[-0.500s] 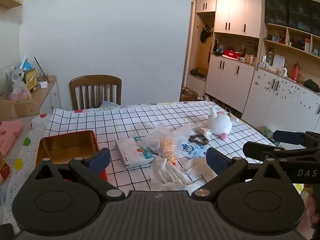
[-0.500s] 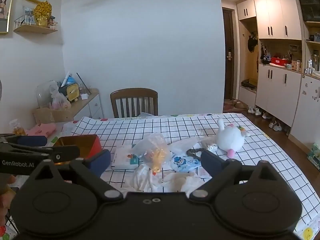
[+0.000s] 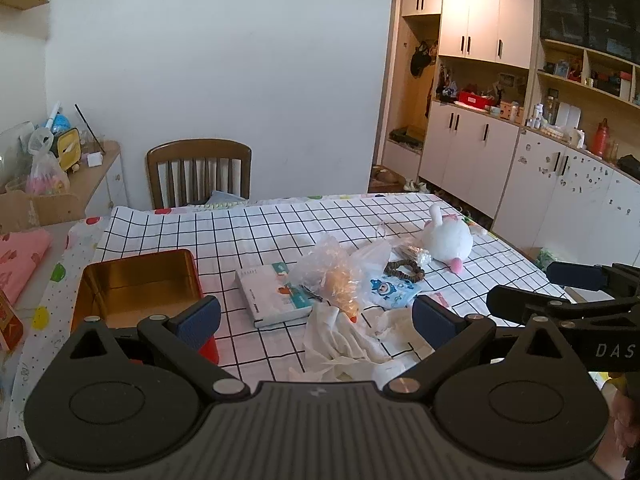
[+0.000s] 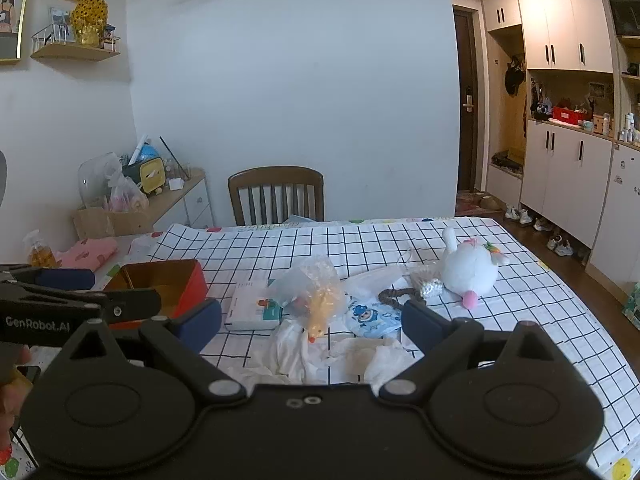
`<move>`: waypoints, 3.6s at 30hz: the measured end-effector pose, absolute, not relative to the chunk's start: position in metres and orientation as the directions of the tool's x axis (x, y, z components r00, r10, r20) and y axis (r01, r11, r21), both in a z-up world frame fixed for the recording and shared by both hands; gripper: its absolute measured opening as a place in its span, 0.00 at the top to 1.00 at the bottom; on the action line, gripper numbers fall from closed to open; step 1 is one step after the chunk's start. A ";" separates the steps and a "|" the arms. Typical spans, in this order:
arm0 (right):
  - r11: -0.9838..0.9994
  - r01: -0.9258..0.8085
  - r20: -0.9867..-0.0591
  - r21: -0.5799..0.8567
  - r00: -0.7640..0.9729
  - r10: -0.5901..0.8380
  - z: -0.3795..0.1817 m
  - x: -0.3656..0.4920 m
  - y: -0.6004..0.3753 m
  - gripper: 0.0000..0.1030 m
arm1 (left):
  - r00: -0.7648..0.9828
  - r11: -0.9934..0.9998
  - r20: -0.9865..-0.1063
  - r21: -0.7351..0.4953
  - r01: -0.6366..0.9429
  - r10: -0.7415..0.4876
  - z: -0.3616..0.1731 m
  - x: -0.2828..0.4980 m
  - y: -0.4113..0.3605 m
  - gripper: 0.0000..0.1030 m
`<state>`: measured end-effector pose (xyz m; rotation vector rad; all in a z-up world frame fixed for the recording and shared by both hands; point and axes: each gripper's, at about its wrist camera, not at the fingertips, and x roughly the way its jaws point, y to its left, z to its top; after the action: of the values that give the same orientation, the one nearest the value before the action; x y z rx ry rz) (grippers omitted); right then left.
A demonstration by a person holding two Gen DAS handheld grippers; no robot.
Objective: Organize soft objects
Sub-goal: 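Move both tools toward the white cloths on the table, then grasp the white cloth with the left tool while the right tool grasps the mesh cloth, then carry both cloths into the red tin box and open both tools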
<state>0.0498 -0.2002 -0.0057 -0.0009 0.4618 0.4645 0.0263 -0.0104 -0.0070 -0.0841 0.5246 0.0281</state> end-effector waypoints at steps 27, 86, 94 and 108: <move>0.886 -0.446 -0.503 0.126 0.742 0.444 -0.035 0.103 -0.235 0.11 | 0.790 0.993 -0.613 -0.097 -0.069 -0.005 -0.038 0.075 -0.038 0.00; 0.730 -0.681 -0.769 0.050 0.440 0.464 -0.122 0.208 -0.223 0.88 | 0.587 0.987 -0.808 -0.040 -0.155 0.060 -0.145 0.179 -0.055 0.86; 0.708 -0.696 -0.709 0.117 0.440 0.550 -0.079 0.193 -0.227 0.89 | 0.662 0.983 -0.748 -0.082 -0.162 0.047 -0.106 0.156 -0.047 0.87; 0.653 -0.741 -0.674 0.156 0.404 0.619 -0.029 0.178 -0.166 0.89 | 0.729 0.974 -0.678 -0.090 -0.206 0.092 -0.045 0.118 0.013 0.87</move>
<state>0.1779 -0.1657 -0.0294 -0.1778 0.7692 0.8638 0.1179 0.0130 -0.0453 -0.1629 0.7360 0.1647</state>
